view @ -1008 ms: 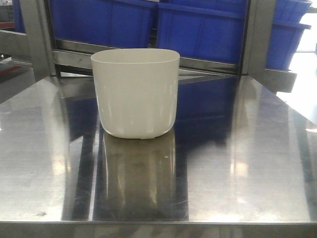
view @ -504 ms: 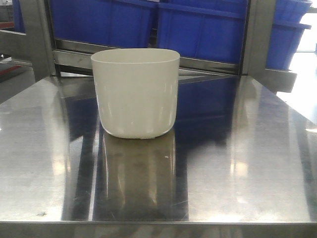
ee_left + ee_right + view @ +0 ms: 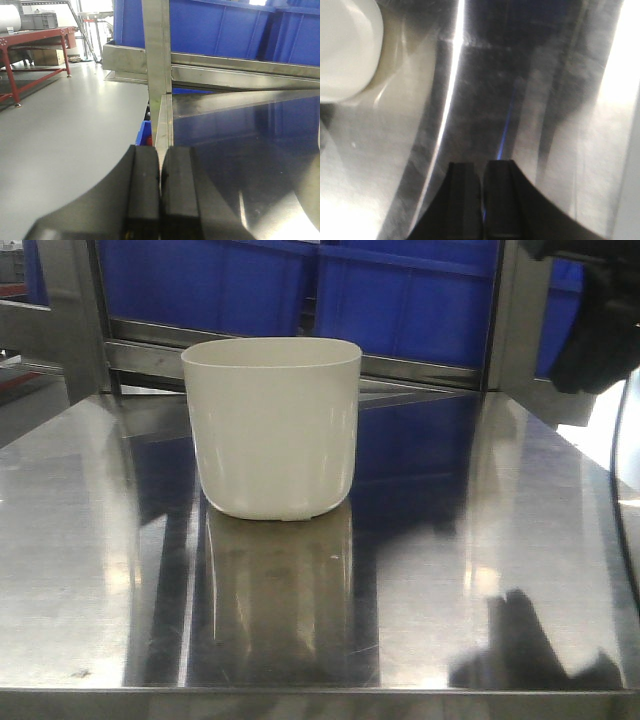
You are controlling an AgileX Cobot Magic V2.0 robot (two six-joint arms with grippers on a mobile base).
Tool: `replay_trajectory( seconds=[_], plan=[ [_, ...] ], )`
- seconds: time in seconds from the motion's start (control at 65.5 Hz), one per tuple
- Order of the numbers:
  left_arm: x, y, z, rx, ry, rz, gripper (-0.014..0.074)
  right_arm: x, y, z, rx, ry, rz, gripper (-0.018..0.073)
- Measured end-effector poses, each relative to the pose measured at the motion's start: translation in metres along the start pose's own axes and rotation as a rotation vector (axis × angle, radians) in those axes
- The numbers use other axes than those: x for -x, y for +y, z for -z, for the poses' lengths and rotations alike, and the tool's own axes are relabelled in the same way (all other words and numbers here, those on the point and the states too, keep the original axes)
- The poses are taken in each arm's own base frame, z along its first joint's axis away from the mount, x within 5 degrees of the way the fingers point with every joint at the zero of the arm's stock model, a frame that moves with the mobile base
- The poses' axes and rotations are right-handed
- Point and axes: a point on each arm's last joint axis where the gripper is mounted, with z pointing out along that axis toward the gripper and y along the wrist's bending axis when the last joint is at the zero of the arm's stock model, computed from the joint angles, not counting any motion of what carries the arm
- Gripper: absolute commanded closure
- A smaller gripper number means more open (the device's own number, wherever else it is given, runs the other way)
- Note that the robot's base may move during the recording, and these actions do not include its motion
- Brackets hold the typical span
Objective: Move white bin to right shelf second layer
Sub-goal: 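Lower the right gripper over the white bin's rim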
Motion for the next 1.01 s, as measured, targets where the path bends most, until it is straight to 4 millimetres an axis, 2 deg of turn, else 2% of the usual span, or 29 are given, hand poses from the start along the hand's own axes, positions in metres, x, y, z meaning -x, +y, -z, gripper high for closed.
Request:
replay_trajectory(
  seconds=[0.061,0.137,0.214,0.366,0.473,0.718,1.008],
  plan=[
    [0.000,0.000,0.000,0.000,0.000,0.000,0.0512,0.013,0.008,-0.010,-0.019,0.055,-0.009,0.0095],
    [0.000,0.000,0.000,0.000,0.000,0.000,0.0512,0.034,0.024,-0.014,-0.039,0.085,-0.012,0.0049],
    [0.000,0.000,0.000,0.000,0.000,0.000,0.0512,0.050,0.038,-0.018,-0.051,0.114,0.008,0.0044],
    [0.000,0.000,0.000,0.000,0.000,0.000,0.0512,0.081,0.073,-0.012,-0.030,0.093,0.000,0.0044],
    [0.000,0.000,0.000,0.000,0.000,0.000,0.0512,0.093,0.092,-0.015,-0.011,0.063,-0.021,0.0044],
    [0.000,0.000,0.000,0.000,0.000,0.000,0.0512,0.096,0.118,-0.036,0.003,0.080,0.001,0.0044],
    [0.000,0.000,0.000,0.000,0.000,0.000,0.0512,0.092,0.120,-0.060,-0.029,0.129,0.008,0.0044]
  ],
)
